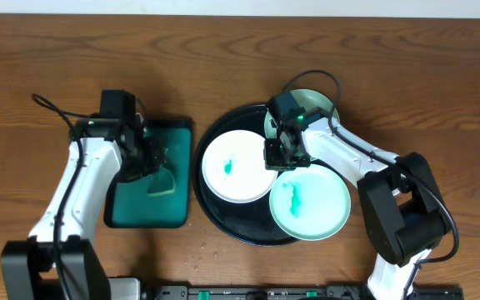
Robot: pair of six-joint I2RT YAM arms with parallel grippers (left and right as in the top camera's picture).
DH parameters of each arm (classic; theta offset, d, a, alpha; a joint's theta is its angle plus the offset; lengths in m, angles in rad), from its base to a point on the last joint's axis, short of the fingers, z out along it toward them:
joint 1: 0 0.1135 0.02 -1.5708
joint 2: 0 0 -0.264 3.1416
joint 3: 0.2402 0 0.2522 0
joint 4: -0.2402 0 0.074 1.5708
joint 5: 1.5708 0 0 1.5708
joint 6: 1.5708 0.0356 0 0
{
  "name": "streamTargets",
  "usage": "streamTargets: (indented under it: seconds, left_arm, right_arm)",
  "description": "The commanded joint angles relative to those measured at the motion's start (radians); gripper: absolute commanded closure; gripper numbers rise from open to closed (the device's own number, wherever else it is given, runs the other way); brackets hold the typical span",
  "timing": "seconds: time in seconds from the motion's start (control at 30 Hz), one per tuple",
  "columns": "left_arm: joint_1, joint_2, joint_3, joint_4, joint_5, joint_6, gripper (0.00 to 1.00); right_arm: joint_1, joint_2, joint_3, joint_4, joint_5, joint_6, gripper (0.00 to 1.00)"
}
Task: Clean dirty plates on tray and stack at the side
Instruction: 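Carry the sponge with the left gripper to the white plate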
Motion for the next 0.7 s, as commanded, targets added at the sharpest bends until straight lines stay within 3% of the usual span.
streamTargets:
  seconds: [0.0,0.27,0.67]
  left_arm:
    - [-0.071,-0.044,0.069,-0.002,0.056,0.019,0.93]
    - [-0.306,0.039,0.098,0.08,0.036,-0.08,0.93]
    - [-0.342,0.352,0.099,0.24,0.093,-0.126,0.93]
  right_arm:
    - [-0.032,0.038,-0.023,-0.015,0.144,-0.011,0.99]
    - [-0.032,0.038,-0.023,-0.017,0.128,-0.011,0.99]
    - [-0.032,0.038,-0.023,-0.021,0.126,-0.011,0.99]
